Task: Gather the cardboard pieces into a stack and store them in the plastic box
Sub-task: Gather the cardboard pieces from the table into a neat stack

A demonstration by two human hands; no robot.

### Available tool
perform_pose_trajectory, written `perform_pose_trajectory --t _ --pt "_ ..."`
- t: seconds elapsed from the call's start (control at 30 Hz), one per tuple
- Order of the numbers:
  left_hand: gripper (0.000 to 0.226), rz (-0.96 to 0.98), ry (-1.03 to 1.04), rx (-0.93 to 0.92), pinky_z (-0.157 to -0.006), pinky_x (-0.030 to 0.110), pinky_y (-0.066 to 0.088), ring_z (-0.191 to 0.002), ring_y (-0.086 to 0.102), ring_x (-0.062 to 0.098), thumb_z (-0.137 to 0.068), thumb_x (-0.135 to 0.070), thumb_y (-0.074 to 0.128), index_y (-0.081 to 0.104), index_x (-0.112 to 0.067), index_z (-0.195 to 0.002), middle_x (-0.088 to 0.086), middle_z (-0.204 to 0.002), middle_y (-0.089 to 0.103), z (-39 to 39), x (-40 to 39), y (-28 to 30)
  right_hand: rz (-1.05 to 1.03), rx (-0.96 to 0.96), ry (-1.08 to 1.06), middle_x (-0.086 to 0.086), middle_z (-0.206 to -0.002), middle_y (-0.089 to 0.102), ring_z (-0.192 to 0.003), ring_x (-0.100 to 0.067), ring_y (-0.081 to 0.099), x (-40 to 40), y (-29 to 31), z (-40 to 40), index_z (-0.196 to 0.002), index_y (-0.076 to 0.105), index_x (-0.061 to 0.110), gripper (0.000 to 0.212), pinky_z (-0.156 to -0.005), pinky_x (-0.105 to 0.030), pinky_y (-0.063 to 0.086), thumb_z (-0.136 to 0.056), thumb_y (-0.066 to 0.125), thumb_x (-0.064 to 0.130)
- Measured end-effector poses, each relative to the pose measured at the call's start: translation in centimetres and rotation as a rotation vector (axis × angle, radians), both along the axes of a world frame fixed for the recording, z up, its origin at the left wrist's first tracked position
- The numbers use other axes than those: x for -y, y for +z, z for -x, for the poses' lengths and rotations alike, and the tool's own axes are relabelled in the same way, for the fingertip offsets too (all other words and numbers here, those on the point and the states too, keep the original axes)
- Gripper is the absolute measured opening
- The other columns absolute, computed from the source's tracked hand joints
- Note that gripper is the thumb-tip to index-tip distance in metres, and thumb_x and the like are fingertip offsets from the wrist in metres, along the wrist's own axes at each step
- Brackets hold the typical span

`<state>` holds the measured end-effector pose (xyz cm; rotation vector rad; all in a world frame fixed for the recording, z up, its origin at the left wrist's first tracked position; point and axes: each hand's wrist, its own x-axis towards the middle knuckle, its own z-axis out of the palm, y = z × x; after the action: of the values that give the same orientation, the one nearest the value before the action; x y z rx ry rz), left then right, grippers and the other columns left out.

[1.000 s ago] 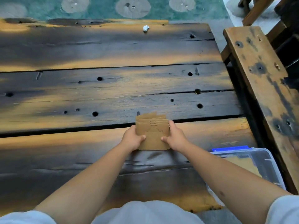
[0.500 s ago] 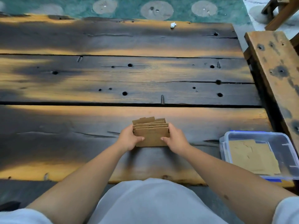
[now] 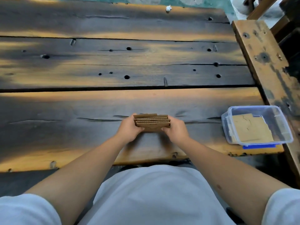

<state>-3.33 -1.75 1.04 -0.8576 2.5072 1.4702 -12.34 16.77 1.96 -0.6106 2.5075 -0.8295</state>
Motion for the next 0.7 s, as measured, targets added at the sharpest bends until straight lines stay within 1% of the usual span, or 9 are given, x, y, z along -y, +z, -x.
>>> perform_pose_trajectory --t 0.07,0.1,0.2,0.23,0.3,0.4,0.53,0.63,0.7 --pt "0.037 0.017 -0.016 -0.009 -0.058 0.005 0.036 -0.078 0.058 0.008 -0.071 -0.011 0.078 0.055 -0.034 -0.088 -0.016 -0.078 0.062 -0.6 0.1 -0.2 -0.009 -0.009 -0.003 -0.005 -0.109 0.072 -0.103 -0.027 0.063 0.0 -0.4 -0.6 -0.116 0.065 0.019 0.037 -0.087 -0.032 0.050 -0.080 0.072 0.012" --pt "0.035 0.022 -0.026 -0.003 -0.060 0.007 0.038 -0.078 0.058 0.008 -0.072 -0.011 0.078 0.056 -0.033 -0.089 -0.015 -0.080 0.063 -0.8 0.1 -0.4 -0.009 -0.007 -0.009 -0.006 -0.108 0.072 -0.103 -0.027 0.063 0.0 -0.7 -0.8 -0.115 0.065 0.018 0.036 -0.087 -0.032 0.050 -0.080 0.073 0.012" --pt "0.034 0.011 -0.047 0.006 -0.073 0.023 0.045 -0.087 0.061 0.012 -0.074 -0.010 0.076 0.059 -0.027 -0.098 -0.007 -0.091 0.067 -1.1 -0.1 -1.3 -0.018 0.011 -0.026 -0.005 -0.107 0.072 -0.103 -0.027 0.063 -0.3 -1.9 -1.2 -0.112 0.065 0.019 0.035 -0.086 -0.033 0.050 -0.079 0.074 0.014" --pt "0.036 0.006 -0.053 0.010 -0.076 0.024 0.045 -0.089 0.060 0.012 -0.074 -0.009 0.075 0.060 -0.026 -0.102 -0.006 -0.095 0.067 -1.2 -0.3 -1.4 -0.016 0.019 -0.039 -0.004 -0.107 0.072 -0.103 -0.026 0.063 -0.4 -2.1 -1.4 -0.113 0.064 0.021 0.036 -0.086 -0.033 0.050 -0.079 0.074 0.015" --pt "0.042 -0.009 -0.072 0.015 -0.075 0.018 0.042 -0.090 0.059 0.010 -0.076 -0.007 0.073 0.061 -0.023 -0.112 -0.007 -0.099 0.066 -1.2 -0.4 -1.8 -0.004 0.027 -0.073 -0.002 -0.107 0.072 -0.102 -0.025 0.063 -0.6 -2.5 -1.4 -0.112 0.063 0.023 0.036 -0.085 -0.034 0.051 -0.079 0.074 0.016" --pt "0.044 0.004 -0.111 0.025 -0.071 0.010 0.034 -0.091 0.054 0.005 -0.077 -0.008 0.071 0.061 -0.026 -0.115 -0.013 -0.098 0.061 -1.2 -0.4 -2.1 -0.027 0.037 -0.105 -0.001 -0.104 0.072 -0.099 -0.026 0.064 -0.7 -3.1 -1.3 -0.108 0.061 0.025 0.032 -0.081 -0.036 0.052 -0.080 0.074 0.022" --pt "0.049 -0.001 -0.125 0.061 -0.079 0.017 0.036 -0.097 0.054 0.008 -0.075 -0.008 0.070 0.057 -0.030 -0.118 -0.012 -0.102 0.063 -1.1 -0.5 -2.5 -0.068 0.065 -0.123 -0.005 -0.102 0.070 -0.096 -0.030 0.063 -0.8 -3.5 -1.4 -0.107 0.053 0.023 0.032 -0.075 -0.037 0.051 -0.082 0.072 0.027" --pt "0.055 0.018 -0.128 0.045 -0.084 0.022 0.037 -0.107 0.055 0.015 -0.072 -0.011 0.071 0.053 -0.029 -0.120 -0.004 -0.116 0.064 -0.9 -0.8 -2.8 -0.085 0.122 -0.095 -0.007 -0.108 0.068 -0.100 -0.030 0.062 -0.7 -3.7 -1.5 -0.113 0.047 0.023 0.040 -0.079 -0.037 0.051 -0.083 0.072 0.028" --pt "0.058 0.031 -0.121 0.012 -0.086 0.024 0.039 -0.109 0.054 0.016 -0.069 -0.015 0.073 0.051 -0.033 -0.119 -0.005 -0.117 0.061 -0.9 -0.9 -2.8 -0.083 0.147 -0.067 -0.006 -0.114 0.066 -0.105 -0.029 0.061 -0.8 -3.5 -1.3 -0.118 0.047 0.022 0.045 -0.085 -0.038 0.050 -0.082 0.073 0.026"
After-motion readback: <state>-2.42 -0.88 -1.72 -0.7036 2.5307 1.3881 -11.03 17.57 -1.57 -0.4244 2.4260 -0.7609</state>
